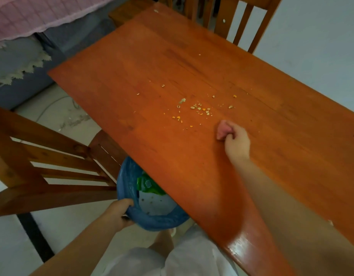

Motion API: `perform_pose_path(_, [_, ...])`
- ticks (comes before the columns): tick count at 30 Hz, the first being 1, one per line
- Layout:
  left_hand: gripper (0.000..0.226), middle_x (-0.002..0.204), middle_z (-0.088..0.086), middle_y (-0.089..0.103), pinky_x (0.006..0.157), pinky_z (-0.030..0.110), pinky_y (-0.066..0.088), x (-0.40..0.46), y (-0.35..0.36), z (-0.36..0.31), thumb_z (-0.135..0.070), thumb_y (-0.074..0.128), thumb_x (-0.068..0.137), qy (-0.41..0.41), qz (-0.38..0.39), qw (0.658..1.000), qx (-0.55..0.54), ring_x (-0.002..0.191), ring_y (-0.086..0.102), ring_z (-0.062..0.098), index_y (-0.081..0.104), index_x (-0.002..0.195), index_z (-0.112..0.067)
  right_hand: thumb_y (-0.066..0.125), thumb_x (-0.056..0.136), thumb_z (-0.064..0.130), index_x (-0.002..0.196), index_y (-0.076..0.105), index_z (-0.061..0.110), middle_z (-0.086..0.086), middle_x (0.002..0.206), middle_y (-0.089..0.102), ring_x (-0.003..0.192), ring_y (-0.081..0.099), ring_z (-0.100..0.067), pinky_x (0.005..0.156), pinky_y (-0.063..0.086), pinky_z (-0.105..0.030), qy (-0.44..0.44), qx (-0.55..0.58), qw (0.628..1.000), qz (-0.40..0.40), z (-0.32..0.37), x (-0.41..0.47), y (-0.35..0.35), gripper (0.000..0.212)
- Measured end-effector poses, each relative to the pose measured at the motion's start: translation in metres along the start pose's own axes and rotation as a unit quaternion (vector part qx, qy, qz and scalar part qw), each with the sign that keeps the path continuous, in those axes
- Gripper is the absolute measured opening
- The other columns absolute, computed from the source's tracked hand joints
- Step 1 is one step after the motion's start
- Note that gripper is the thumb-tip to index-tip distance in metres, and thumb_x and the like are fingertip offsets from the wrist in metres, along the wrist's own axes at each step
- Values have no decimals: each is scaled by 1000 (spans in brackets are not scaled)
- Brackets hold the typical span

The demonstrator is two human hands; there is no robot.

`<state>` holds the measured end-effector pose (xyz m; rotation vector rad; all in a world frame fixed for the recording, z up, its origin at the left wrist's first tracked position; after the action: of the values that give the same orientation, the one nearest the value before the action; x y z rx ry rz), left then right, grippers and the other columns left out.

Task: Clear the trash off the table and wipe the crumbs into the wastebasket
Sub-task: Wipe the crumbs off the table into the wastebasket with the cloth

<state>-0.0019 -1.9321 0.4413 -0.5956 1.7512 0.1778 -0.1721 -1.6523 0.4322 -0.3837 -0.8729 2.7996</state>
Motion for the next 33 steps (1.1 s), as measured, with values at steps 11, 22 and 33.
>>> perform_pose_path(11, [43, 87, 17, 52, 81, 49, 50, 10, -10, -15, 9, 42, 87, 1, -2, 1000, 14, 83, 54, 32, 44, 130, 3, 42, 85, -12, 123, 58, 11, 3, 121, 56, 114, 46, -5, 107, 31, -19, -128, 81, 964, 219, 59, -89, 76, 47])
perform_pose_path(22, [41, 90, 17, 54, 77, 47, 52, 24, -10, -26, 9, 42, 85, -2, 2, 999, 48, 92, 54, 33, 46, 126, 1, 31, 76, -7, 94, 64, 16, -1, 84, 63, 85, 59, -19, 100, 44, -39, -42, 26, 993, 106, 53, 71, 43, 44])
perform_pose_path(33, [44, 101, 19, 55, 84, 46, 51, 28, -17, -31, 7, 45, 86, -6, 15, 999, 48, 101, 53, 34, 43, 130, 1, 42, 86, -9, 121, 59, 14, 9, 117, 56, 108, 47, 2, 101, 30, -8, -146, 21, 957, 248, 73, -73, 89, 45])
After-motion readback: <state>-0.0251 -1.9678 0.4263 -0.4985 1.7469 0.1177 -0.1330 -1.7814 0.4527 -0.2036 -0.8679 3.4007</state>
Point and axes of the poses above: each hand's wrist, its own x-axis towards the middle knuckle, its own y-axis out of the palm, z = x × y, the point moved 1 cm from there along x, towards the middle knuckle
